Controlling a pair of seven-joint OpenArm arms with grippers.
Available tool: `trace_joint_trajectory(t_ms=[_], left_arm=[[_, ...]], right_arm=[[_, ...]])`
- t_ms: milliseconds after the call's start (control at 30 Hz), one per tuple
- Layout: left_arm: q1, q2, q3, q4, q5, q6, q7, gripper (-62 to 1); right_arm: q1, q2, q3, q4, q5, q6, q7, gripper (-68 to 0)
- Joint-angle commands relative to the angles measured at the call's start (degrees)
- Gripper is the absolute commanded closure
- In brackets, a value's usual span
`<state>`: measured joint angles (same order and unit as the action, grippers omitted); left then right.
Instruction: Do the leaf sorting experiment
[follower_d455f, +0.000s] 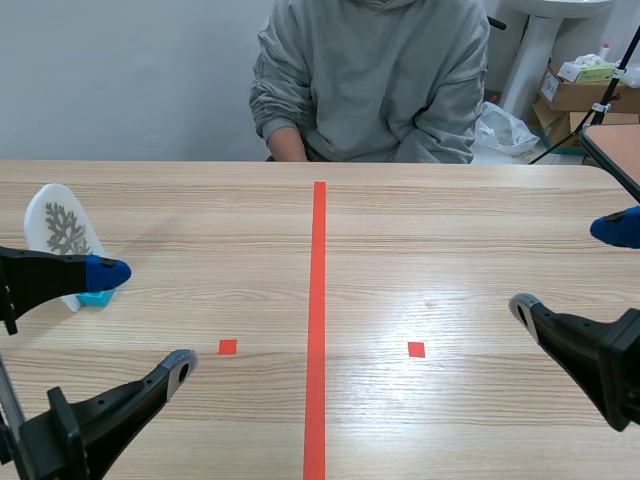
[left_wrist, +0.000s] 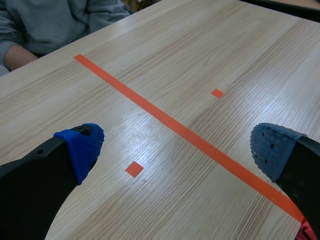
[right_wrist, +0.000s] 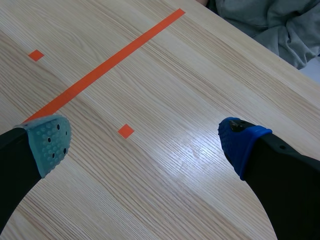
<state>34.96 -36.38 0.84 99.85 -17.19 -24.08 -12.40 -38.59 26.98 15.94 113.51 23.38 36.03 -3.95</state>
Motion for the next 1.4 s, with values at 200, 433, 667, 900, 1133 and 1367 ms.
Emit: trace_joint_trajectory(t_ms=[200,433,667,900,1133,1367], left_arm=[[1.55,0.15,-5.14,0.72,-4.92,-1.01,-1.27,-62.3],[1.51,0.17,-5.42,0.72,-4.87,-0.98,-1.64,-62.3],[1.51,0.17,-5.42,0.72,-4.87,-0.98,-1.62,-62.3],[1.51,0.17,-5.42,0.72,-4.85,-0.98,-1.66,-62.3],[1.51,0.17,-5.42,0.70,-4.46,-0.98,-1.70,-62.3],[1.51,0.17,-5.42,0.70,-4.46,-0.96,-1.70,-62.3]], right_arm=[[0.50,0.00,-0.15,0.04,0.61,0.00,0.63,-60.4],[0.50,0.00,-0.15,0.04,0.59,0.00,0.63,-60.4],[0.50,0.00,-0.15,0.04,0.59,0.00,0.66,-60.4],[0.50,0.00,-0.15,0.04,0.59,0.00,0.66,-60.4],[0.50,0.00,-0.15,0.04,0.59,0.00,0.66,-60.4],[0.50,0.00,-0.15,0.04,0.59,0.00,0.66,-60.4]])
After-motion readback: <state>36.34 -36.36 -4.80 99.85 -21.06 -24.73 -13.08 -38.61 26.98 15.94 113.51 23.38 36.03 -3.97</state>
